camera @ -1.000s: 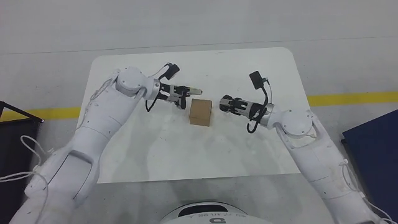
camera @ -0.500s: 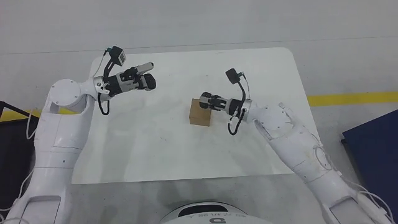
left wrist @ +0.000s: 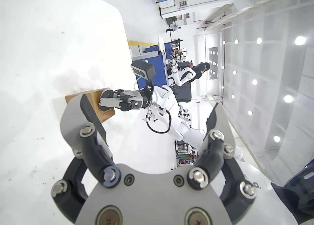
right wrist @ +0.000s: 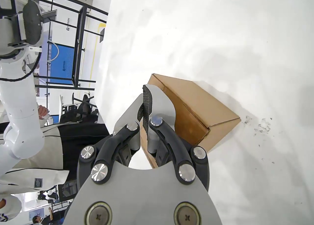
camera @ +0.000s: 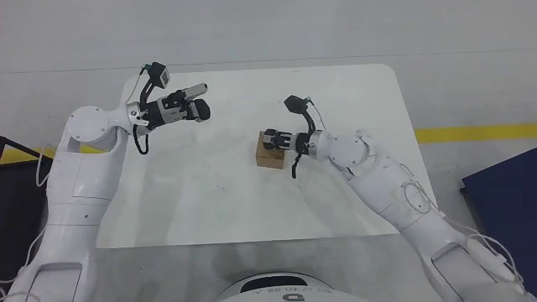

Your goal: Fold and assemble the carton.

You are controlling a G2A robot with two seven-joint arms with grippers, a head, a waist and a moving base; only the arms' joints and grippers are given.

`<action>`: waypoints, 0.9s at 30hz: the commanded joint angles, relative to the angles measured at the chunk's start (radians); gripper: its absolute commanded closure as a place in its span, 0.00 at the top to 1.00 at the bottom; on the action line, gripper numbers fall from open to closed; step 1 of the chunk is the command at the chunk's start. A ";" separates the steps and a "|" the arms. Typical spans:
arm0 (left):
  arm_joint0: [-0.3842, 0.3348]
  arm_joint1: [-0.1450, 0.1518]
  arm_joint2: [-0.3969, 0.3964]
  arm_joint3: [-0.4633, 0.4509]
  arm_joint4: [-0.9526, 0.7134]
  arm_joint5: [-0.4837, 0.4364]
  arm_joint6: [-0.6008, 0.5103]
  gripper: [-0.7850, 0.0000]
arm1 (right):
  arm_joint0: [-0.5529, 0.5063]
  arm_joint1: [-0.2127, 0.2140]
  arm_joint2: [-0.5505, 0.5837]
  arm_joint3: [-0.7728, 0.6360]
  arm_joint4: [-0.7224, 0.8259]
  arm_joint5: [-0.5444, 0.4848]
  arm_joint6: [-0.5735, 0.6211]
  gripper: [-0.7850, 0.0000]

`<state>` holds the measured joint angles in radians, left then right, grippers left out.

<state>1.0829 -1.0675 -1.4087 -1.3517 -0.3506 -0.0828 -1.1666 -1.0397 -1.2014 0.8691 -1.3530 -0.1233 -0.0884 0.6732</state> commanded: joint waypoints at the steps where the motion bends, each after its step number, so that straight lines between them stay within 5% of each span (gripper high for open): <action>1: 0.000 0.000 0.000 0.000 0.000 0.000 0.000 1.00 | -0.018 0.007 0.038 -0.019 0.033 -0.035 -0.006 0.00; 10: 0.000 0.000 0.000 0.000 0.000 0.000 0.000 1.00 | -0.169 0.072 0.269 -0.005 0.061 -0.031 0.054 0.00; 21: 0.000 0.000 0.000 0.000 0.000 0.000 0.000 1.00 | -0.124 0.030 0.086 -0.016 0.078 -0.005 0.130 0.00; 27: 0.013 0.000 0.008 -0.016 0.009 0.006 0.005 1.00 | -0.130 0.042 0.175 0.054 0.111 -0.035 0.052 0.00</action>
<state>1.0874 -1.0674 -1.4057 -1.3572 -0.3463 -0.0812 -1.1626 -1.1684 -1.1622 1.0203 -1.3111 -0.0126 -0.1182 0.7493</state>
